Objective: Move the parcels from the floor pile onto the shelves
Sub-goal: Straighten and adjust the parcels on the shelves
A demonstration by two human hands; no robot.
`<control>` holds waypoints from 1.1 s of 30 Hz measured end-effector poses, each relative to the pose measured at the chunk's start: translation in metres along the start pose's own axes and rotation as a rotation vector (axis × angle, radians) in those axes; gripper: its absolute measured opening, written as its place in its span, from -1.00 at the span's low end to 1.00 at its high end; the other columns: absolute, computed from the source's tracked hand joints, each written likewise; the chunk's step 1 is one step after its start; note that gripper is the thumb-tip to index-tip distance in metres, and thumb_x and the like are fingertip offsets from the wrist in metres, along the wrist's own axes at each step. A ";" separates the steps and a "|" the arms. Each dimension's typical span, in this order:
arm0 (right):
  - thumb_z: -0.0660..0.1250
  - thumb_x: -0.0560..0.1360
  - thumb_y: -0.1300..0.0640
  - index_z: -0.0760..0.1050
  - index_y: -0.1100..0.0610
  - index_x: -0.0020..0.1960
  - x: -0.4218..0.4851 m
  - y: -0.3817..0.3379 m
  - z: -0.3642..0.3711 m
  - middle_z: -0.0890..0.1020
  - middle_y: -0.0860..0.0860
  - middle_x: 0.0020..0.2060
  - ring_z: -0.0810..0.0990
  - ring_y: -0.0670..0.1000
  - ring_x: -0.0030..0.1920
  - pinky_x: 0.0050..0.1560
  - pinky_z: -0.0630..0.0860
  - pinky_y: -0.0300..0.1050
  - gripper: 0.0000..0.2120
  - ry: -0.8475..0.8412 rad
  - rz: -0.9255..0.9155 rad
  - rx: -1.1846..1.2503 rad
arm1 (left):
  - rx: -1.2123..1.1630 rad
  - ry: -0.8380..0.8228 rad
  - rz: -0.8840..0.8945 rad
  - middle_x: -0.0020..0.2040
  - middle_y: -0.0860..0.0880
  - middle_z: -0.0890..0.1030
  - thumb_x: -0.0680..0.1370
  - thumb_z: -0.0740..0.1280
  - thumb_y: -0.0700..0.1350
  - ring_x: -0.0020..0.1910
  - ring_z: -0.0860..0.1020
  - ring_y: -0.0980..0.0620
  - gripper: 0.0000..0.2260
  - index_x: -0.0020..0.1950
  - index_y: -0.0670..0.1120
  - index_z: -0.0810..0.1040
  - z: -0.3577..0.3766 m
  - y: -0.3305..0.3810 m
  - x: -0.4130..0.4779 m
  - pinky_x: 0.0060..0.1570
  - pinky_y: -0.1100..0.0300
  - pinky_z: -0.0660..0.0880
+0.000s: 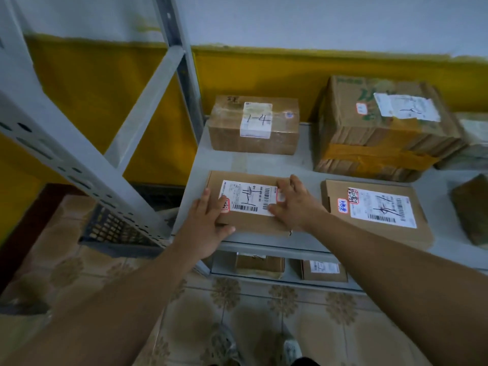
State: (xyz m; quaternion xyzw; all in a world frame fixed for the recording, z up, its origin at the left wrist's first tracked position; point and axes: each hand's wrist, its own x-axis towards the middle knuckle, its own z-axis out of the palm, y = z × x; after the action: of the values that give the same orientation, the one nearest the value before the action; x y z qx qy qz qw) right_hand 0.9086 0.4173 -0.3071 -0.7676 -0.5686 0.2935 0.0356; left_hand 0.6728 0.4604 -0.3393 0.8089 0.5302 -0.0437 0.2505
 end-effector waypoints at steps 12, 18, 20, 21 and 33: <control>0.28 0.53 -0.24 0.05 -0.05 0.58 0.007 -0.007 -0.015 -0.01 0.04 0.59 0.04 0.13 0.57 0.51 0.15 0.14 -0.26 0.040 0.009 -0.108 | 0.189 0.130 0.092 0.50 -0.09 0.18 0.52 0.12 0.37 0.51 0.06 -0.15 -0.38 0.49 0.09 0.23 -0.019 0.002 0.004 0.46 -0.13 0.10; 0.26 0.56 -0.19 0.10 0.02 0.57 0.064 -0.030 -0.080 0.14 0.07 0.54 0.06 0.13 0.54 0.51 0.10 0.11 -0.31 0.364 -0.170 -0.173 | 0.146 0.146 -0.001 0.60 -0.06 -0.05 0.55 0.09 0.34 0.56 -0.14 -0.14 -0.34 0.57 0.10 0.01 -0.037 0.029 0.054 0.49 -0.17 -0.10; 0.25 0.56 -0.21 0.10 0.03 0.58 0.087 -0.036 -0.100 0.11 0.09 0.56 0.01 0.15 0.56 0.52 0.04 0.12 -0.30 0.377 -0.172 -0.209 | 0.125 0.094 -0.035 0.60 -0.03 -0.15 0.53 0.07 0.37 0.56 -0.21 -0.15 -0.29 0.57 0.15 -0.10 -0.033 0.034 0.063 0.48 -0.21 -0.15; 0.23 0.55 -0.25 0.08 0.00 0.58 0.100 -0.038 -0.106 0.08 0.09 0.57 -0.02 0.15 0.57 0.53 0.00 0.14 -0.28 0.361 -0.156 -0.244 | 0.122 0.065 -0.057 0.59 -0.02 -0.19 0.52 0.07 0.40 0.55 -0.23 -0.17 -0.27 0.57 0.16 -0.14 -0.029 0.035 0.066 0.47 -0.22 -0.15; 0.11 0.40 -0.54 -0.15 -0.19 0.59 0.161 -0.039 -0.096 -0.15 0.11 0.60 -0.19 0.28 0.56 0.43 -0.22 0.45 -0.07 0.138 -0.153 -0.441 | 0.170 0.044 -0.138 0.58 0.04 -0.22 0.48 0.01 0.45 0.56 -0.17 -0.13 -0.26 0.55 0.21 -0.19 -0.015 0.031 0.074 0.48 -0.17 0.01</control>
State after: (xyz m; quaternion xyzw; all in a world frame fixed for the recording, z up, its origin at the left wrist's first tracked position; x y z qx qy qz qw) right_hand 0.9518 0.6013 -0.2786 -0.7299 -0.6715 0.1056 -0.0719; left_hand 0.7291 0.5188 -0.3400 0.7896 0.5843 -0.0878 0.1654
